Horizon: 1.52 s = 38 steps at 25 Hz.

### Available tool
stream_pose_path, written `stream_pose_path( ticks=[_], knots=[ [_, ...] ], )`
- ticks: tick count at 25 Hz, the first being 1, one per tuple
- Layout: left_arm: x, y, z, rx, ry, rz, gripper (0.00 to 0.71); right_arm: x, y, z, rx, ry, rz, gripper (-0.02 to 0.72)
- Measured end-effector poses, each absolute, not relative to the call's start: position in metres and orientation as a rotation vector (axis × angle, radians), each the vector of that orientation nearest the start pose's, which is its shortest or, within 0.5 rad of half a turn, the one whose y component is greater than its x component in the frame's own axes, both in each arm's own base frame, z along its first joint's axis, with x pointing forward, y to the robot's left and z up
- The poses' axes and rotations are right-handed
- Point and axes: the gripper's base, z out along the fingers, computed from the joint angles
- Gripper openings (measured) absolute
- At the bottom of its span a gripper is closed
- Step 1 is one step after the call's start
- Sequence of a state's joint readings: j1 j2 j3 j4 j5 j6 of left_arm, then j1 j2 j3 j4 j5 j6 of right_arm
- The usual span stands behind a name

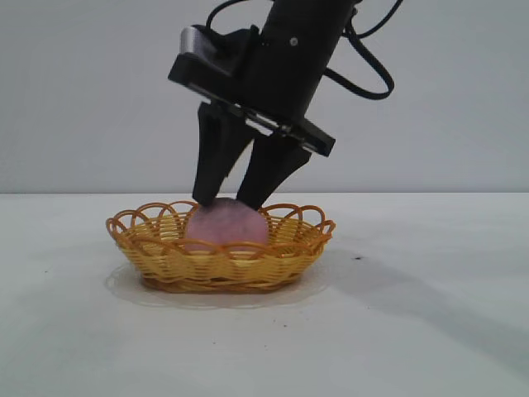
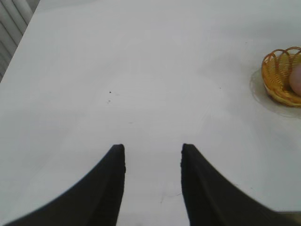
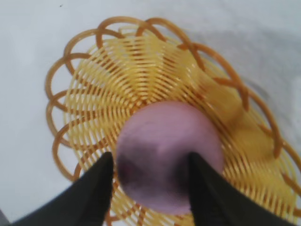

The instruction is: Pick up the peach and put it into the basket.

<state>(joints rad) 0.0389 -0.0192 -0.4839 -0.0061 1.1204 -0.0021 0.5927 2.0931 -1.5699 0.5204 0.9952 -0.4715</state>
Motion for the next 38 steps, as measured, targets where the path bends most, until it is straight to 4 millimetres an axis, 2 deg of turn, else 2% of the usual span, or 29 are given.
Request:
stream_pose_path(
  ticks=[2, 3, 7, 9, 13, 15, 19, 23, 27, 29, 31, 32, 34, 38],
  knots=[
    [-0.009, -0.001, 0.268, -0.043, 2.101, 0.015, 0.23, 0.335, 0.265, 0.203, -1.12, 2.689, 0.704, 0.37],
    [-0.009, -0.001, 0.268, -0.043, 2.101, 0.015, 0.23, 0.336, 0.262, 0.217, -1.093, 2.665, 0.704, 0.412],
    [-0.009, -0.001, 0.268, -0.043, 2.101, 0.015, 0.23, 0.343, 0.232, 0.259, -0.932, 2.635, 0.683, 0.396],
    [-0.009, -0.001, 0.268, -0.043, 2.101, 0.015, 0.23, 0.354, 0.207, 0.259, -0.832, 2.702, 0.611, 0.396],
    [-0.009, -0.001, 0.268, -0.043, 2.101, 0.015, 0.23, 0.379, 0.142, 0.227, -0.567, 2.9, 0.272, 0.396],
    [-0.009, -0.001, 0.268, -0.043, 2.101, 0.015, 0.23, 0.39, 0.108, 0.218, -0.426, 2.953, 0.137, 0.396],
    [-0.009, -0.001, 0.268, -0.043, 2.101, 0.015, 0.23, 0.402, 0.065, 0.222, -0.161, 2.924, 0.078, 0.396],
    [-0.009, -0.001, 0.268, -0.043, 2.101, 0.015, 0.23, 0.4, 0.044, 0.247, -0.062, 2.854, 0.072, 0.396],
    [-0.009, -0.001, 0.268, -0.043, 2.101, 0.015, 0.23, 0.379, 0.036, 0.301, -0.022, 2.722, 0.084, 0.396],
    [-0.009, -0.001, 0.268, -0.043, 2.101, 0.015, 0.23, 0.36, 0.034, 0.331, -0.023, 2.67, 0.088, 0.396],
    [-0.009, -0.001, 0.268, -0.043, 2.101, 0.015, 0.23, 0.338, 0.032, 0.348, -0.027, 2.65, 0.09, 0.396],
    [-0.009, -0.001, 0.268, -0.043, 2.101, 0.015, 0.23, 0.324, 0.031, 0.352, -0.034, 2.65, 0.094, 0.396],
    [-0.009, -0.001, 0.268, -0.043, 2.101, 0.015, 0.23, 0.295, 0.03, 0.347, -0.046, 2.676, 0.109, 0.396],
    [-0.009, -0.001, 0.268, -0.043, 2.101, 0.015, 0.23, 0.221, 0.024, 0.315, -0.025, 2.76, 0.115, 0.396]
  ],
)
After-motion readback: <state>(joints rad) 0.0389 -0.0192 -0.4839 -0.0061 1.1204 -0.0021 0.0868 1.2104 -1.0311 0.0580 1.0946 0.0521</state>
